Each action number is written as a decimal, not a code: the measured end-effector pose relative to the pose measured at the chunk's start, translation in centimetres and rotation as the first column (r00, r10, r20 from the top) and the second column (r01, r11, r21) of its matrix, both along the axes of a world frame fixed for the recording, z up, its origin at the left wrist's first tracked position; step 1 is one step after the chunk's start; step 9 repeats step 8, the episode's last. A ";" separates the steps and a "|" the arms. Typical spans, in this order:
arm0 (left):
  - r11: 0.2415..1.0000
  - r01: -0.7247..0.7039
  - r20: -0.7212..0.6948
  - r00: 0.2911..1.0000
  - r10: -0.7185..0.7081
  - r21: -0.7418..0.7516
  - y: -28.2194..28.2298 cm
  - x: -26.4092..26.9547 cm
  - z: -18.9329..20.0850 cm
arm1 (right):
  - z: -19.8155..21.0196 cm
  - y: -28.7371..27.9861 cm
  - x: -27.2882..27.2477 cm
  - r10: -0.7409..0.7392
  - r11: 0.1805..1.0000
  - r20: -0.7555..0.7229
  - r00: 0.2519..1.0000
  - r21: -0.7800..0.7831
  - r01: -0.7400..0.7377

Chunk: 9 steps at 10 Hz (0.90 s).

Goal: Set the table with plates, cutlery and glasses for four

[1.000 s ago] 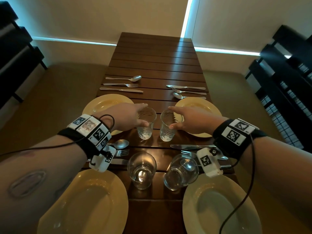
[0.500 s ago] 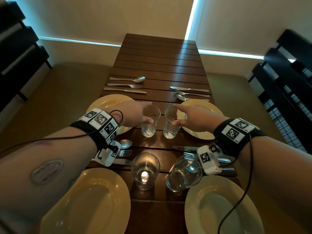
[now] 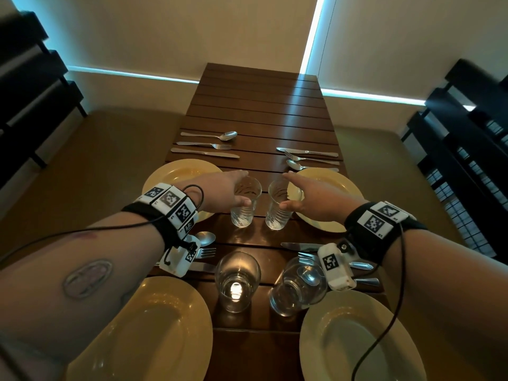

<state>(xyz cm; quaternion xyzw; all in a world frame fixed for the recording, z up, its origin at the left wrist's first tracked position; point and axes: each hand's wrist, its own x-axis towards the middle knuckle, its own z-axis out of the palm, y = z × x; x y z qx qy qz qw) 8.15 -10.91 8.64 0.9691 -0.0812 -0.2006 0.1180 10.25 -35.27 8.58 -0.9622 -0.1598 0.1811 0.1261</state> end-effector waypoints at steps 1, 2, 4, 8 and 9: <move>0.999 0.006 -0.018 1.000 -0.007 -0.036 0.0 -0.2 -0.7 | 0.0 -0.3 -0.5 -0.047 0.994 0.031 0.998 0.096 0.044; 0.990 -0.044 -0.007 0.999 0.043 -0.132 0.5 -0.6 -1.1 | 0.0 -1.4 -1.0 -0.104 0.982 0.046 0.994 0.163 0.095; 0.935 -0.188 0.032 0.978 0.207 -0.300 2.6 -4.6 -1.5 | 0.1 -5.7 -5.2 -0.201 0.960 -0.063 0.977 0.184 0.210; 0.772 -0.436 -0.035 0.879 0.475 -0.463 4.3 -22.5 -1.0 | -1.4 -13.8 -21.5 -0.366 0.896 -0.242 0.898 0.170 0.411; 0.772 -0.436 -0.035 0.879 0.475 -0.463 4.3 -22.5 -1.0 | -1.4 -13.8 -21.5 -0.366 0.896 -0.242 0.898 0.170 0.411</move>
